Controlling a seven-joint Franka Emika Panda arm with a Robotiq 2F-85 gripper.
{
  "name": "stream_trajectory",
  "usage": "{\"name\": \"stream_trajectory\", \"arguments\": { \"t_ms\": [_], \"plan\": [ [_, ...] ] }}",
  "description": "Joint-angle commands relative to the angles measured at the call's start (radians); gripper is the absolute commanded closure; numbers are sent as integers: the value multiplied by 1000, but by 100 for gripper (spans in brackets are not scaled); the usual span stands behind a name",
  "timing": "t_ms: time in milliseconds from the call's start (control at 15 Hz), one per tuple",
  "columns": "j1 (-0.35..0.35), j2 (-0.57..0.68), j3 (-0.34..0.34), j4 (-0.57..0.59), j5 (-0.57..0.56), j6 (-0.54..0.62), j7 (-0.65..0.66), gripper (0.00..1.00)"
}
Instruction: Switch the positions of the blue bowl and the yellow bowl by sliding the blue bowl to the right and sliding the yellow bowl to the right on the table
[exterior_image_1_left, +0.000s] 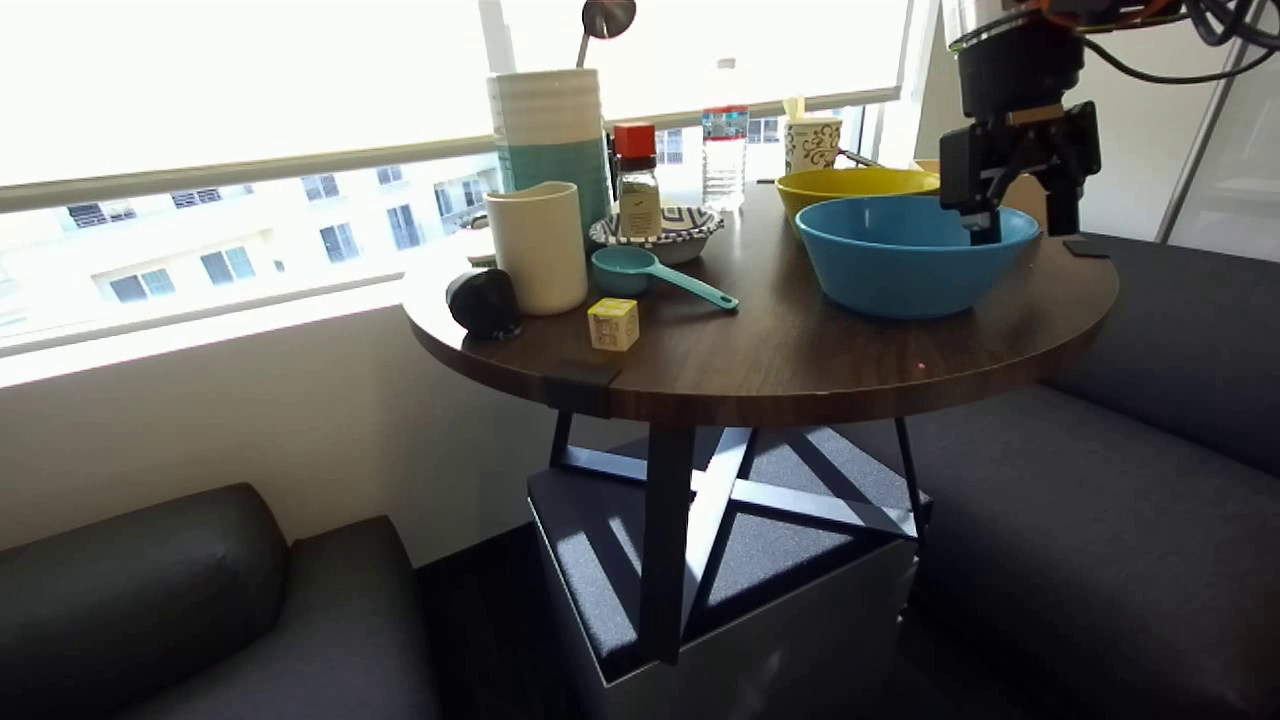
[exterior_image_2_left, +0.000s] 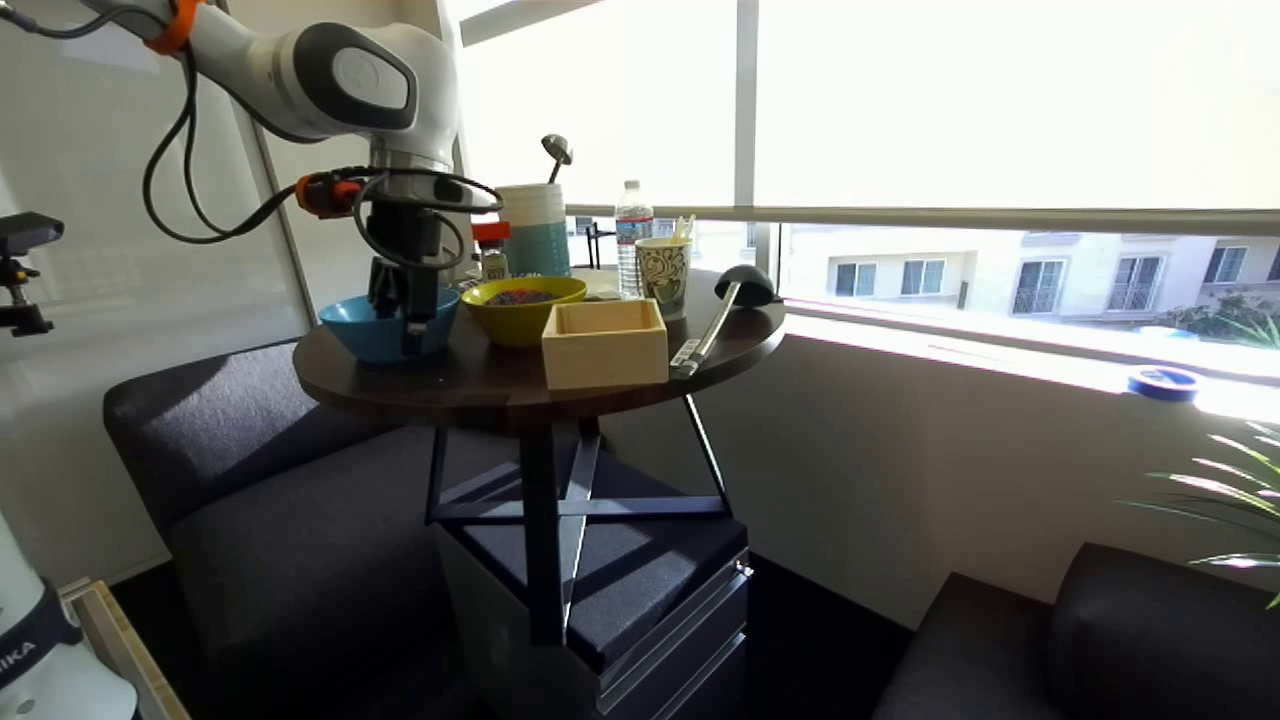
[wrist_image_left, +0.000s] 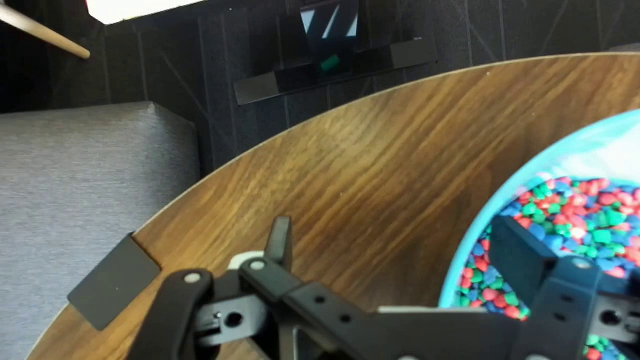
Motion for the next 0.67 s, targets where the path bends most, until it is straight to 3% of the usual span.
{"name": "stream_trajectory", "arguments": {
  "t_ms": [0, 600],
  "plan": [
    [-30, -42, 1, -36, -53, -37, 18, 0],
    [-95, -65, -35, -19, -157, -22, 0, 0]
  ]
}}
